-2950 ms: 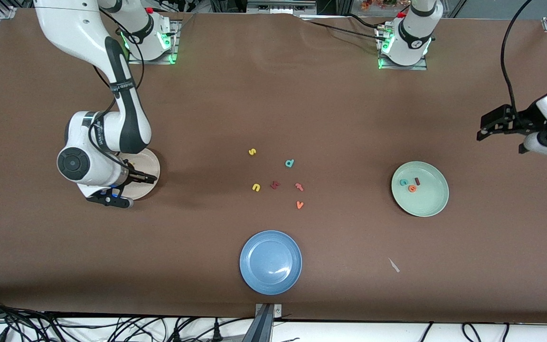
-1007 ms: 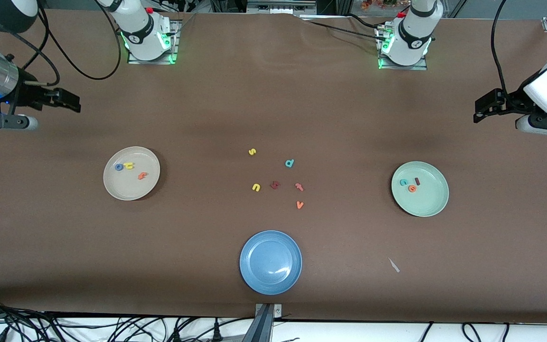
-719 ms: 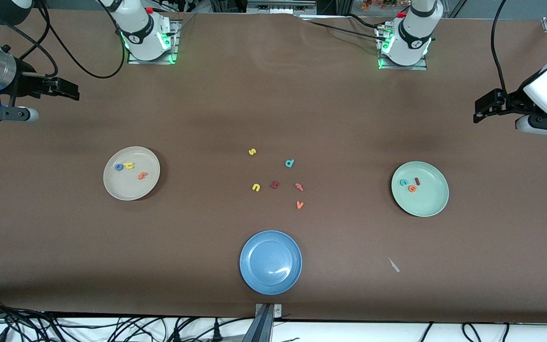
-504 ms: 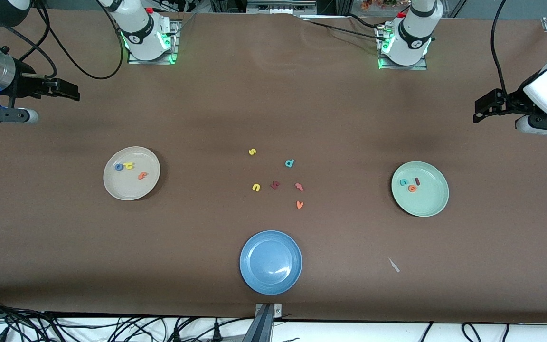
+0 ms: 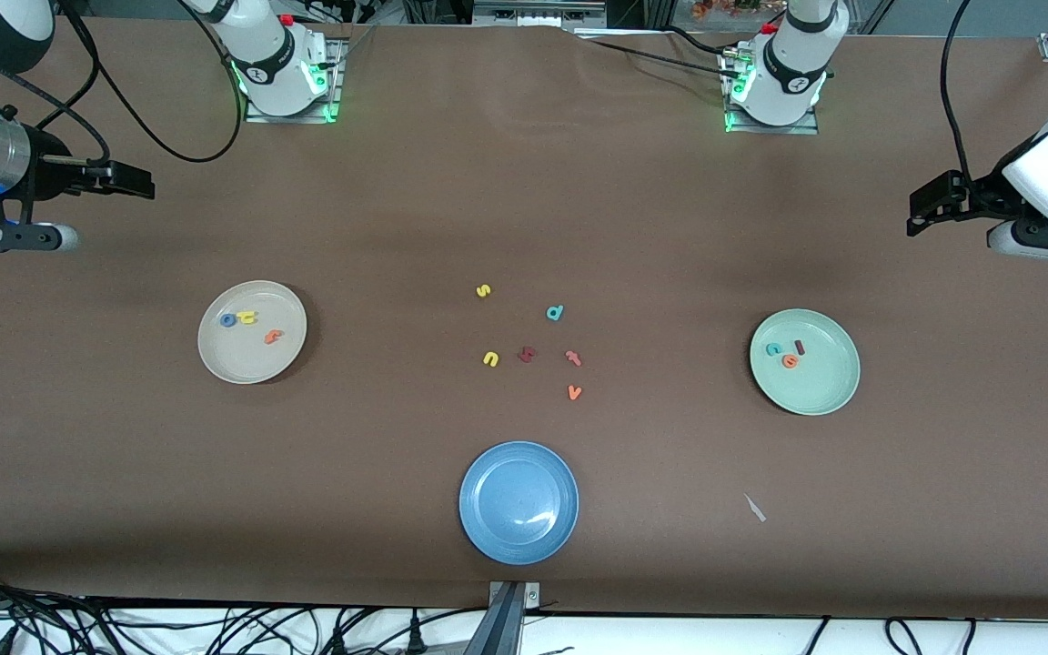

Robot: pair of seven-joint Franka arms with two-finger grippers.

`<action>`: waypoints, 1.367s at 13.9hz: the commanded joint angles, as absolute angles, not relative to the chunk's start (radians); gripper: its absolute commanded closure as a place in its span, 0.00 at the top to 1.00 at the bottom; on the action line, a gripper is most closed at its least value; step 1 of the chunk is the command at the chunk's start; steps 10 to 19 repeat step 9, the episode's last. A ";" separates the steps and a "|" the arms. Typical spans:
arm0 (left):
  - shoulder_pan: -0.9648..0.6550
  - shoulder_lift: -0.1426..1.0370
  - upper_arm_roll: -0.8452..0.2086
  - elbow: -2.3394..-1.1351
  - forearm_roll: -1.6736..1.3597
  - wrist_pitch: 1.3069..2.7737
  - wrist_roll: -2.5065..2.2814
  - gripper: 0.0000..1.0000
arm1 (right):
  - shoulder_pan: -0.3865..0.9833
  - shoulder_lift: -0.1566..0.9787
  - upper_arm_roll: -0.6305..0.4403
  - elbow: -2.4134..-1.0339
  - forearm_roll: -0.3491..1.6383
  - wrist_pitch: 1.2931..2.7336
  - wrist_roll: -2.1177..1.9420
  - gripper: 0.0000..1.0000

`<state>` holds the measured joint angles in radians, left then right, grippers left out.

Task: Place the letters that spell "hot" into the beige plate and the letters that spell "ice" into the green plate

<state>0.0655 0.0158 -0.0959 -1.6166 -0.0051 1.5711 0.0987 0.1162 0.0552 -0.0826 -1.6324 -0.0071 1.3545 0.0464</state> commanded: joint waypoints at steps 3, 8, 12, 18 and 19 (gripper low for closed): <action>0.058 0.028 -0.098 -1.586 0.017 1.552 0.087 1.00 | 0.100 0.063 -0.077 -1.601 0.014 1.333 -0.012 1.00; 0.058 0.026 -0.098 -1.586 0.017 1.551 0.087 1.00 | 0.097 0.063 -0.097 -1.603 0.015 1.338 -0.012 1.00; 0.058 0.026 -0.098 -1.588 0.017 1.552 0.087 1.00 | 0.097 0.063 -0.098 -1.601 0.015 1.338 -0.012 1.00; 0.058 0.026 -0.098 -1.588 0.017 1.552 0.087 1.00 | 0.097 0.063 -0.098 -1.601 0.015 1.338 -0.012 1.00; 0.058 0.026 -0.098 -1.588 0.017 1.552 0.087 1.00 | 0.097 0.063 -0.098 -1.601 0.015 1.338 -0.012 1.00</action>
